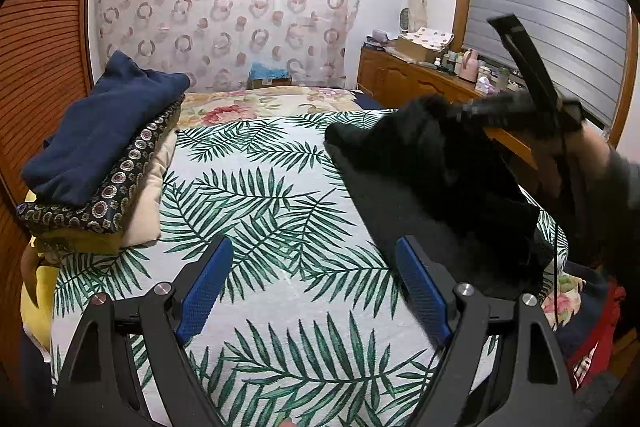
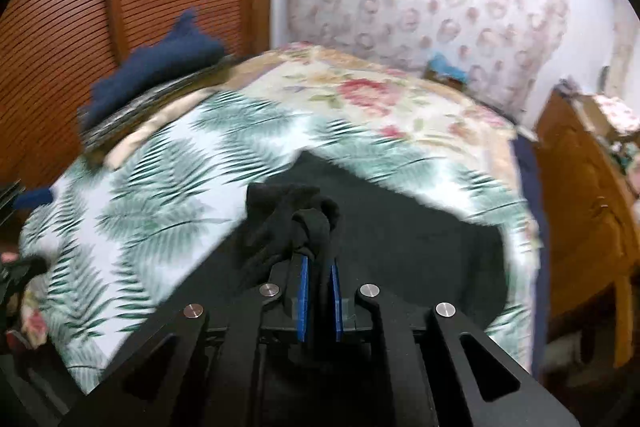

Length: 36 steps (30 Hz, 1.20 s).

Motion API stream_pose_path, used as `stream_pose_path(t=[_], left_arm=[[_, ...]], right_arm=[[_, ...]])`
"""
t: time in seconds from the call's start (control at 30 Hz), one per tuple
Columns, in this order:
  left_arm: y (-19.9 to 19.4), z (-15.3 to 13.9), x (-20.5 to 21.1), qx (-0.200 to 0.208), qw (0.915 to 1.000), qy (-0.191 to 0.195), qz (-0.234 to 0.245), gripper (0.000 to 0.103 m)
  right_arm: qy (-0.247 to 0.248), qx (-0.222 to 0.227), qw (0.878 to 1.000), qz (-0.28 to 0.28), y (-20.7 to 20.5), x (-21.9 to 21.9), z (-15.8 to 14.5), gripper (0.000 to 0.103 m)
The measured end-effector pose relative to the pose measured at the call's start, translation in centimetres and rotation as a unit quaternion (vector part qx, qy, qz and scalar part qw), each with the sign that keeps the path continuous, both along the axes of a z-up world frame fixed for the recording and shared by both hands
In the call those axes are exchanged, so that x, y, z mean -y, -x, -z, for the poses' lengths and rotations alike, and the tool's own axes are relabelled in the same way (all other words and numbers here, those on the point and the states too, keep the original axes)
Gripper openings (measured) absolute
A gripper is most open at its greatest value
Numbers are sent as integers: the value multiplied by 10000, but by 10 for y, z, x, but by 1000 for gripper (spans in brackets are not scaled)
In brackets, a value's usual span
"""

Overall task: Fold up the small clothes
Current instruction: 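Grasp the folded shirt edge with the right gripper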

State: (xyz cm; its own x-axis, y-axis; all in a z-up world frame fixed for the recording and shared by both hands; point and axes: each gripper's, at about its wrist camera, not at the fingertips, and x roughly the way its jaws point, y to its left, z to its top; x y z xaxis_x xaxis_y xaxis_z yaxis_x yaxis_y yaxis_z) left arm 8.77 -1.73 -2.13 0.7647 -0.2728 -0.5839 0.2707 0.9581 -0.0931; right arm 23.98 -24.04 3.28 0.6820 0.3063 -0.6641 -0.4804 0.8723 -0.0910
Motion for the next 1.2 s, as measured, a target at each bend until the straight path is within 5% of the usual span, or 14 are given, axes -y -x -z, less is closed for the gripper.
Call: stream_pose_path(t=[0.17, 0.33, 0.47, 0.57, 0.97, 1.2], left_arm=[[-2, 5, 8, -107, 9998, 124, 101, 84], [-10, 16, 20, -285, 9990, 211, 256, 84], [-12, 24, 33, -379, 9984, 113, 398, 84], [-13, 27, 40, -424, 9981, 124, 436, 84], [-12, 42, 61, -729, 9957, -9, 569, 84], [-19, 54, 67, -990, 9931, -439, 455, 84]], right_arm=[[309, 102, 9968, 736, -37, 32, -10, 9], [346, -316, 9897, 1352, -74, 47, 15, 10], [131, -535, 9833, 1735, -85, 57, 29, 37], [4, -411, 9822, 1832, -73, 64, 23, 46], [-499, -142, 9983, 283, 104, 20, 15, 46], [-286, -443, 9986, -103, 128, -21, 49, 46]])
